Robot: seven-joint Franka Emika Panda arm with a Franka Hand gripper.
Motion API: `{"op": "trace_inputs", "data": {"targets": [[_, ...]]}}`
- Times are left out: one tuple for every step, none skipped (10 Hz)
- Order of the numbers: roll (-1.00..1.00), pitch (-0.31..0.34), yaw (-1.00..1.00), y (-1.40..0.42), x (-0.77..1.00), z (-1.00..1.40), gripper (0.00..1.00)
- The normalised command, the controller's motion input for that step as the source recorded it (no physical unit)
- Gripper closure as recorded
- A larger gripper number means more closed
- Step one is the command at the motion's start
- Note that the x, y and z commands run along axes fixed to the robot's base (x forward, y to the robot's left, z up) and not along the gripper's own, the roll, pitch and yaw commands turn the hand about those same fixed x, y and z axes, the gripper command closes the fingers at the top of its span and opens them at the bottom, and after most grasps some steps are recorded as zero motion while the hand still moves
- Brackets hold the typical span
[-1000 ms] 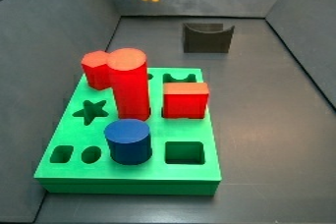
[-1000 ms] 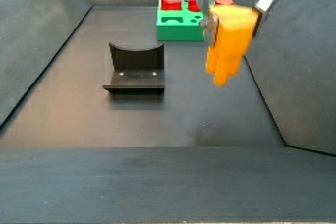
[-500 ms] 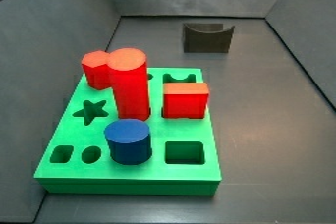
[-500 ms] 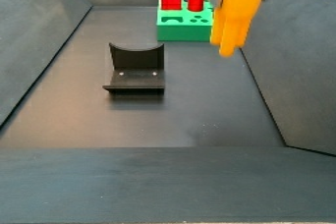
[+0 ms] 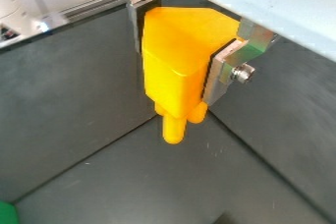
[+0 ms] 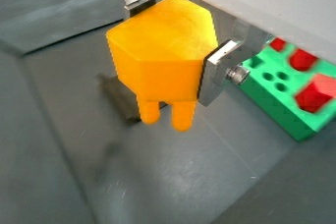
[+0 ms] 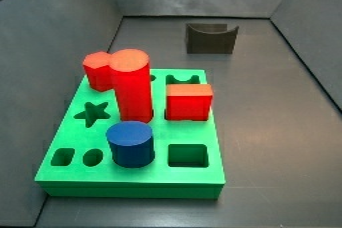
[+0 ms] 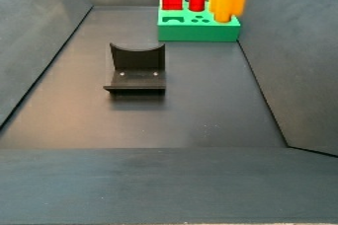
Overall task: Pick up the 3 prong object. Move up. Move to above the board. Insert the 3 prong object.
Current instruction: Move to above the board.
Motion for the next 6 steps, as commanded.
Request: {"op": "trace_inputs", "data": {"targets": [[0.08,-0.007,-0.66,-1.0,0.13,0.23,1.0],[0.03,0.015,-0.41,-1.0,0.13,0.23,1.0],[-0.01,0.032,-0.19,-1.0,0.13,0.23,1.0],[-0.02,0.044,-0.08,-1.0,0.13,0.24,1.0],[-0.01,0.051,-0.05,-1.0,0.13,0.24,1.0],[-0.02,0.055,-0.02,-1.0,0.13,0.24,1.0]]}}
